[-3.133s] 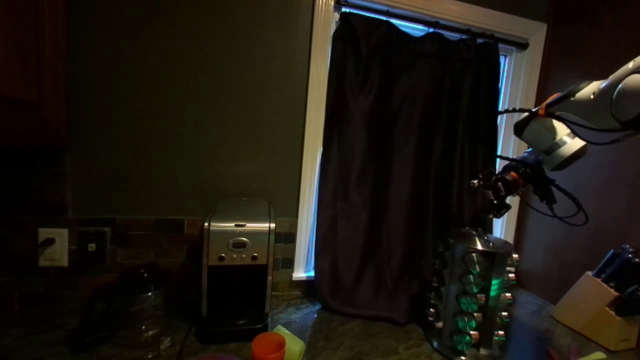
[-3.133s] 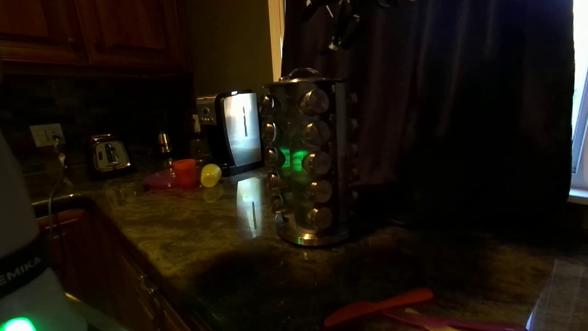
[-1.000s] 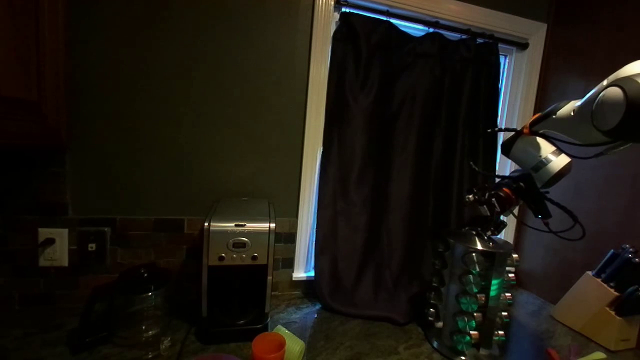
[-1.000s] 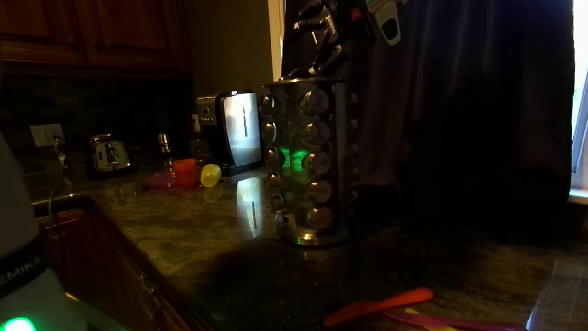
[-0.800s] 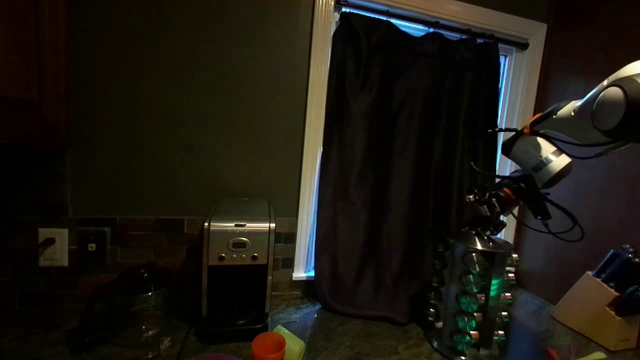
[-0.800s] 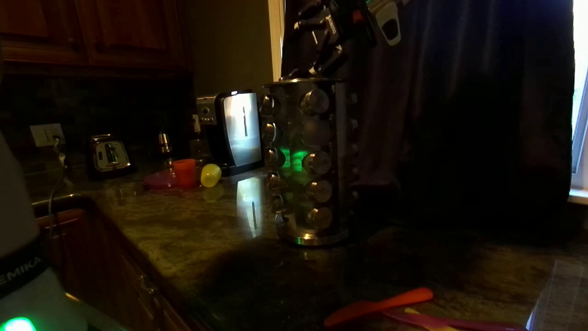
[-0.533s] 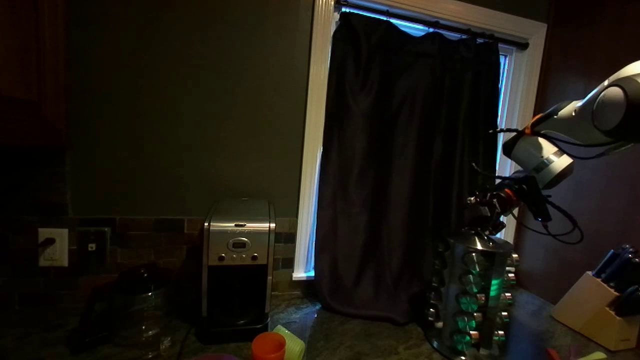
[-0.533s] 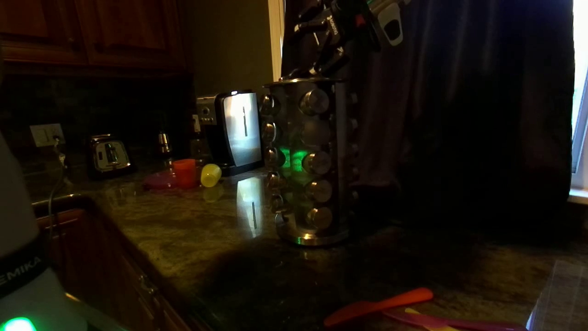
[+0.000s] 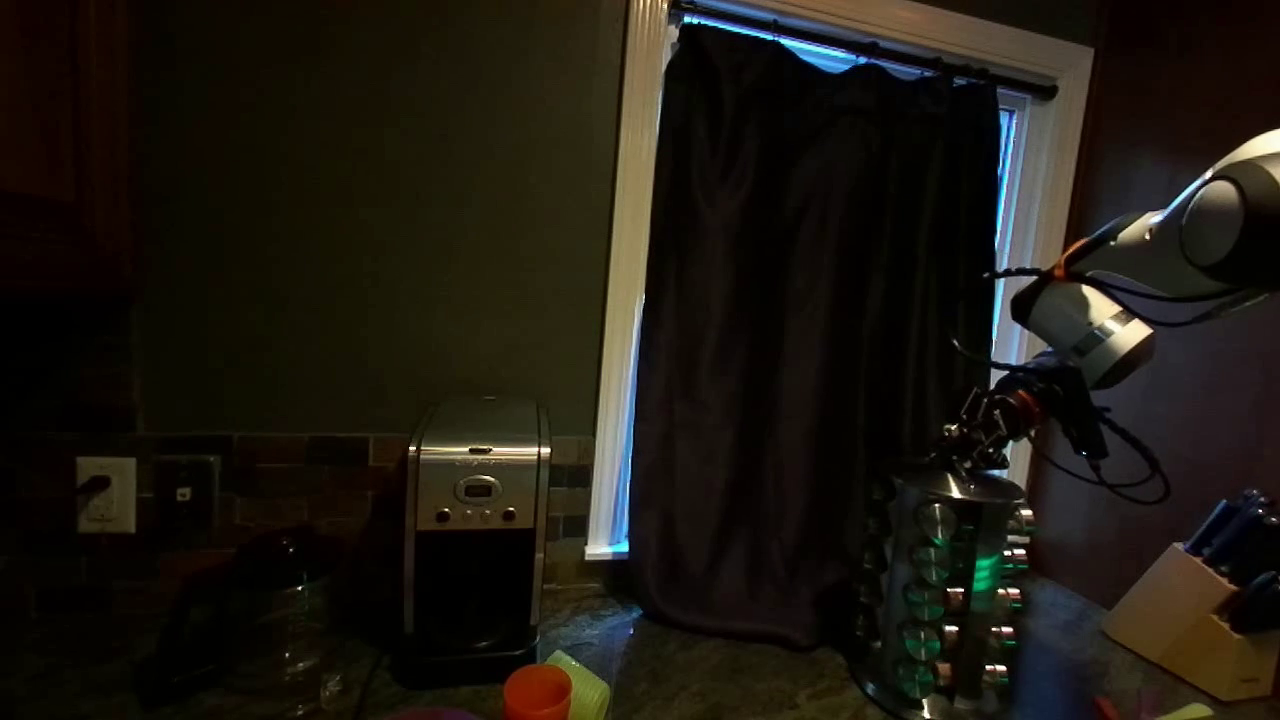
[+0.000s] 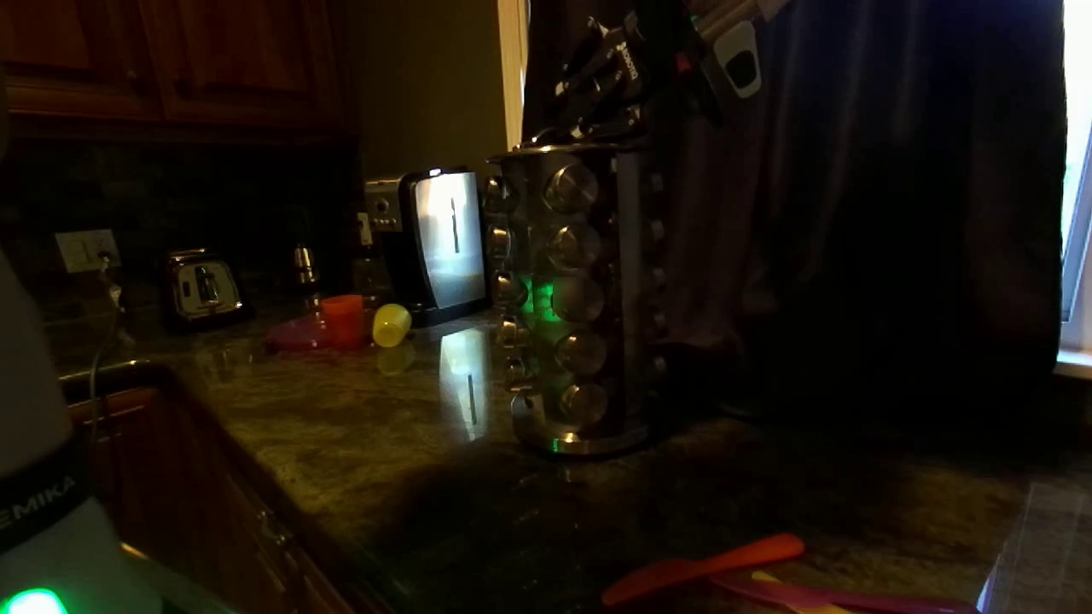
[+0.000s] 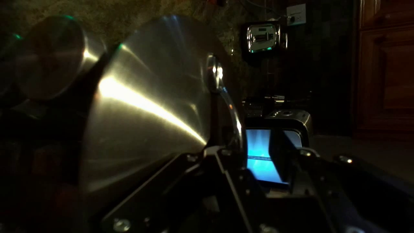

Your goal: Move the seasoning rack to the left

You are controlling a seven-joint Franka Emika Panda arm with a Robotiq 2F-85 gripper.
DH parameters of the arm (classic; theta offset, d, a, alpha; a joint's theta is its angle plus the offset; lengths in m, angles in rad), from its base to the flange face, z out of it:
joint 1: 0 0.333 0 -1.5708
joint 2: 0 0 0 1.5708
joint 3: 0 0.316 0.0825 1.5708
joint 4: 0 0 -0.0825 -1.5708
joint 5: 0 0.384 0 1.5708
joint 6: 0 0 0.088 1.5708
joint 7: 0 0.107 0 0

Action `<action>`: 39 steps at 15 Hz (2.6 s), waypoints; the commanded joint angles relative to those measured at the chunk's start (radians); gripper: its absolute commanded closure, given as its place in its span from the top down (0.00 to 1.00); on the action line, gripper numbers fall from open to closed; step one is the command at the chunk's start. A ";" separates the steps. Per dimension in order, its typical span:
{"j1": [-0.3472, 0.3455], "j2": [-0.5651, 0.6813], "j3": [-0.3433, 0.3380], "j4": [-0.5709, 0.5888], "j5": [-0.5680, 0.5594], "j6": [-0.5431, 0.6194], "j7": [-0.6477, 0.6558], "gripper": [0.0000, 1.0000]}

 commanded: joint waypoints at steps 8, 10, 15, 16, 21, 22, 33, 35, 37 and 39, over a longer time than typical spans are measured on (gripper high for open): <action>-0.023 0.022 0.003 -0.005 0.048 -0.051 -0.031 0.03; -0.018 0.005 0.009 -0.009 0.046 -0.068 -0.023 0.03; 0.000 -0.034 0.021 -0.022 0.025 -0.084 -0.019 0.03; 0.002 -0.038 0.024 -0.022 0.023 -0.092 -0.016 0.03; 0.022 -0.055 0.045 -0.028 0.011 -0.124 -0.023 0.03; 0.029 -0.058 0.052 -0.032 0.006 -0.130 -0.026 0.03; 0.140 -0.123 0.131 -0.080 -0.118 -0.176 -0.057 0.03; 0.164 -0.134 0.149 -0.092 -0.122 -0.178 -0.052 0.03; 0.186 -0.138 0.165 -0.104 -0.116 -0.174 -0.052 0.03; 0.207 -0.141 0.180 -0.106 -0.111 -0.166 -0.061 0.03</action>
